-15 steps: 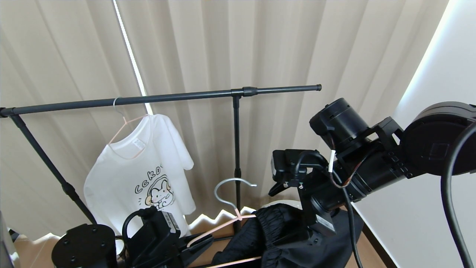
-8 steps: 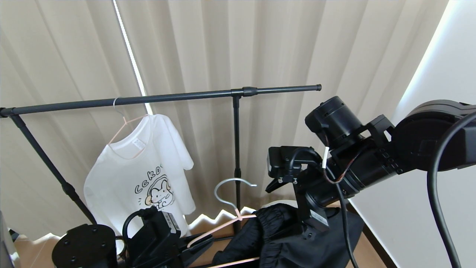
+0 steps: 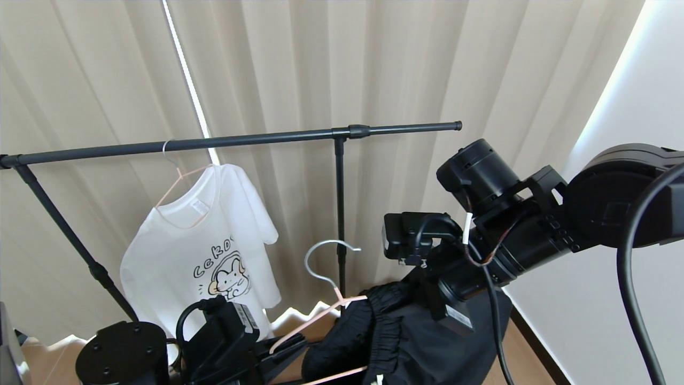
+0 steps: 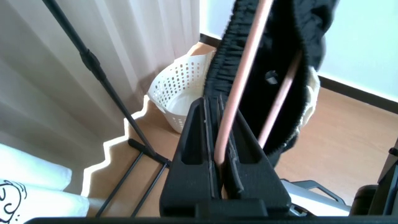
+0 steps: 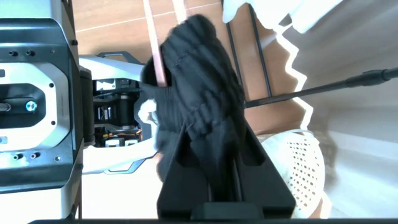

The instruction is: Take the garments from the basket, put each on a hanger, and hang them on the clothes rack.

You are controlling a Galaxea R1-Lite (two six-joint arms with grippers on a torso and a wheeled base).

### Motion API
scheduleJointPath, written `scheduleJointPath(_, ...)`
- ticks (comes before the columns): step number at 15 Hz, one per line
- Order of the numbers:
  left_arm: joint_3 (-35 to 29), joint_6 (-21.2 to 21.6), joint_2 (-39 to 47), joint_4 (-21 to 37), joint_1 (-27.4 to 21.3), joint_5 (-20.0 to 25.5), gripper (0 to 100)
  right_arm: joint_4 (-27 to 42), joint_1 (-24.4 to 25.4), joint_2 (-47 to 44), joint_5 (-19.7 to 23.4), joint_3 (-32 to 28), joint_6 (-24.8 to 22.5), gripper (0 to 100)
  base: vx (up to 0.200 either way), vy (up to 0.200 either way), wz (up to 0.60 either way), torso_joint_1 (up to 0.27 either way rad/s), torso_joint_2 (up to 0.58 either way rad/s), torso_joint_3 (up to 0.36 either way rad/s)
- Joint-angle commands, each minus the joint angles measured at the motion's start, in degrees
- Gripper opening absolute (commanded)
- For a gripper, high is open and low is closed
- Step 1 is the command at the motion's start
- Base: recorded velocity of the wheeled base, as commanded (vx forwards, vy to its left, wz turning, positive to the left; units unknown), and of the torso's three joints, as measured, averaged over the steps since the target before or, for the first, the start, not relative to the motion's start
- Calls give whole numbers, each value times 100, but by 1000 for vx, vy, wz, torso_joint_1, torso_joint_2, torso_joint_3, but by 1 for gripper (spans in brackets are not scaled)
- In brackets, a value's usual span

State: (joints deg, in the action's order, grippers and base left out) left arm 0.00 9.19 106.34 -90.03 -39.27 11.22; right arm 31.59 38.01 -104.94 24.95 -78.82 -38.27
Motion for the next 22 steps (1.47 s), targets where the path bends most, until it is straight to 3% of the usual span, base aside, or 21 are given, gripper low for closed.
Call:
scheduleJointPath(1,0,-5,45,3,15,3,0,-3,5,52,1,16,3,0,0,0,0,0,0,0)
scheduleJointPath(14,0,-155,150,3,33,12,0,41,5,219,1,60,3,0,0,0,0,0,0,0)
scheduleJointPath(15,0,-172,150,3,33,3,100,14,5,237,1,113,-5,0,0,0,0,0,0,0)
scheduleJointPath(22,0,-278,1,3,165,21,100,-3,-4,421,1,315,3,0,0,0,0,0,0,0)
